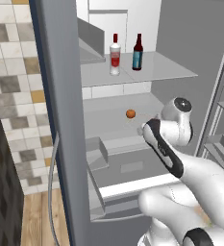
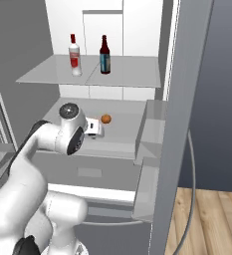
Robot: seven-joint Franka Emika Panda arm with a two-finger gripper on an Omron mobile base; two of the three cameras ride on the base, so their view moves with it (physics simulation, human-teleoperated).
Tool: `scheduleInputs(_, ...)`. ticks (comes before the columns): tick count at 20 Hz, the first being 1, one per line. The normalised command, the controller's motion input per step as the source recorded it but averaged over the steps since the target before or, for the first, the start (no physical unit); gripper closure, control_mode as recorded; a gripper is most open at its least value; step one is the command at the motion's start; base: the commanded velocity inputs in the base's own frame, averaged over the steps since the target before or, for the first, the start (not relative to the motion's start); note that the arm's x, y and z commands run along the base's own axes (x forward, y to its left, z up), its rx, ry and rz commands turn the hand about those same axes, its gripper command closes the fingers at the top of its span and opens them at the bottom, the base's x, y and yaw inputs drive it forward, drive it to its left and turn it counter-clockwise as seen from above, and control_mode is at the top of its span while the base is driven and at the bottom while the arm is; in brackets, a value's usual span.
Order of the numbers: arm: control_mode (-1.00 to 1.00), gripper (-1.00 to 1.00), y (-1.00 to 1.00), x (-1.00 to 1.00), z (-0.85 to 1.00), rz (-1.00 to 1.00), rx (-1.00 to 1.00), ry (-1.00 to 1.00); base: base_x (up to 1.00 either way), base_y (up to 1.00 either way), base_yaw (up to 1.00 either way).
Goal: Place the liquor and beer on the top shelf of the fridge to keep them out of children's reach, and place the tangerine on lower shelves for easy access.
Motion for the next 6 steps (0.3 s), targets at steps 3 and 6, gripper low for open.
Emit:
scheduleInputs(3, -1.00, -1.00, 0.00, -0.90, 1.00, 0.10, 0.00, 0.00, 0.00, 0.00, 0.00)
scheduleInputs(6, -1.00, -1.00, 0.00, -0.82, 1.00, 0.08, 0.00, 0.00, 0.00, 0.00, 0.00)
